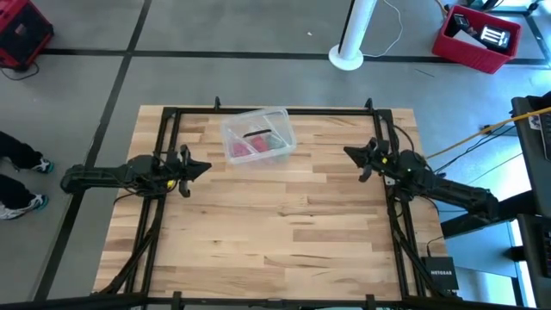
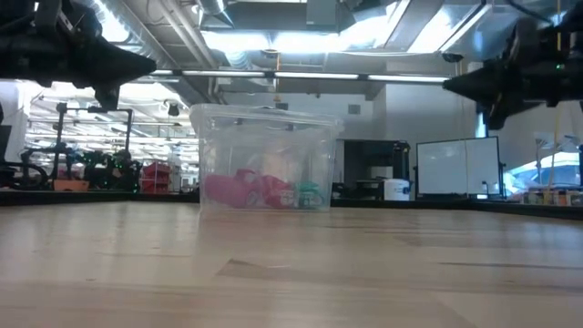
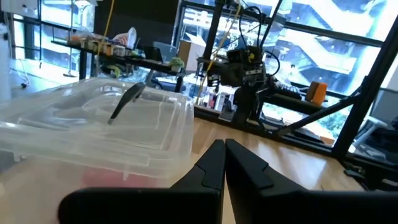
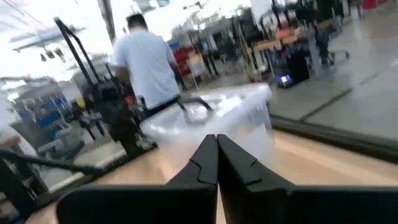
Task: Roll bandage
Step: Return to Home Position
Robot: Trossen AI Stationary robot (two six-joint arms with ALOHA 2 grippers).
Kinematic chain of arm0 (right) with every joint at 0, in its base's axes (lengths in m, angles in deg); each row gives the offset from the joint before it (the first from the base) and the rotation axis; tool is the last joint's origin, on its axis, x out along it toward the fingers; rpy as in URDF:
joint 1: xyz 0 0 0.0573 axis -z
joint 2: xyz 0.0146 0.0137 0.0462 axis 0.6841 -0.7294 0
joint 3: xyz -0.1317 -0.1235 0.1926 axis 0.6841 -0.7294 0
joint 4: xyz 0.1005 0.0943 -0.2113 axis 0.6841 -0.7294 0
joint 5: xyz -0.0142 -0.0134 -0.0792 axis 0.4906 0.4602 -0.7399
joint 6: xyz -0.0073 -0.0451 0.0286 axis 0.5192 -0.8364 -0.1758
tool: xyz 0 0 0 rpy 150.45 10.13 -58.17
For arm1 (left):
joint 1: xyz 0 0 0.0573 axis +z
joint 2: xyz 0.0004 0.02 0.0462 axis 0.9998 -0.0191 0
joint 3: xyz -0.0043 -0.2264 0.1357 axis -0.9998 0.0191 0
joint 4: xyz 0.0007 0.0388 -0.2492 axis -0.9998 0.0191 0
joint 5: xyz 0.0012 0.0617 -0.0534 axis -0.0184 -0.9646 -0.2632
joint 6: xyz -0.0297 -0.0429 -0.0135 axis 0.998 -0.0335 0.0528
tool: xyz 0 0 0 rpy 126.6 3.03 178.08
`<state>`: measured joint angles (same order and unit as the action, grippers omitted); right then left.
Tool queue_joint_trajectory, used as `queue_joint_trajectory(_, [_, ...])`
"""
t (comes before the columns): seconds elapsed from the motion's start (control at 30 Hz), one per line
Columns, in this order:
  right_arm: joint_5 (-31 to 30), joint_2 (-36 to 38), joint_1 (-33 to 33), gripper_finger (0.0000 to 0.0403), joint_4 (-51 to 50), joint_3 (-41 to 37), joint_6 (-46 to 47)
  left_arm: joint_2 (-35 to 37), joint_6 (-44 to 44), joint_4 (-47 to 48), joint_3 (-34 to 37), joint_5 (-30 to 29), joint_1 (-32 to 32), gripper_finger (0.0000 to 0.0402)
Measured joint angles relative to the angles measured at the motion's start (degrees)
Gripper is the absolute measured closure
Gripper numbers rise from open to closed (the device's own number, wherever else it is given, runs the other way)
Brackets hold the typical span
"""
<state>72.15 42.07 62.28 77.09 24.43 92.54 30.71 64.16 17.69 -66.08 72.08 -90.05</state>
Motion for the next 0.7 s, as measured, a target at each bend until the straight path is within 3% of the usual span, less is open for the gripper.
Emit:
queue_joint_trajectory(0.23, [-2.83, 4.6, -5.95, 0.04, -6.39, -0.04, -3.59, 0.01, -0.64, -0.42, 1.51, 0.57, 0.0, 0.0397])
queue_joint_trajectory(0.37, [1.65, 4.72, -7.24, 0.04, -5.62, -0.07, -2.71, 0.02, 1.03, -0.09, 1.53, 4.56, -0.35, 0.0397])
queue_joint_trajectory(0.53, [-0.24, 4.67, -7.15, 0.04, -8.19, -0.09, -2.66, 0.0, 0.26, 0.02, 1.53, 3.05, -0.61, 0.0396])
queue_joint_trajectory(0.7, [1.86, 4.53, -7.13, 0.04, -8.79, -0.11, -4.22, -0.13, 6.27, -0.03, 1.53, 2.45, -0.57, 0.0396])
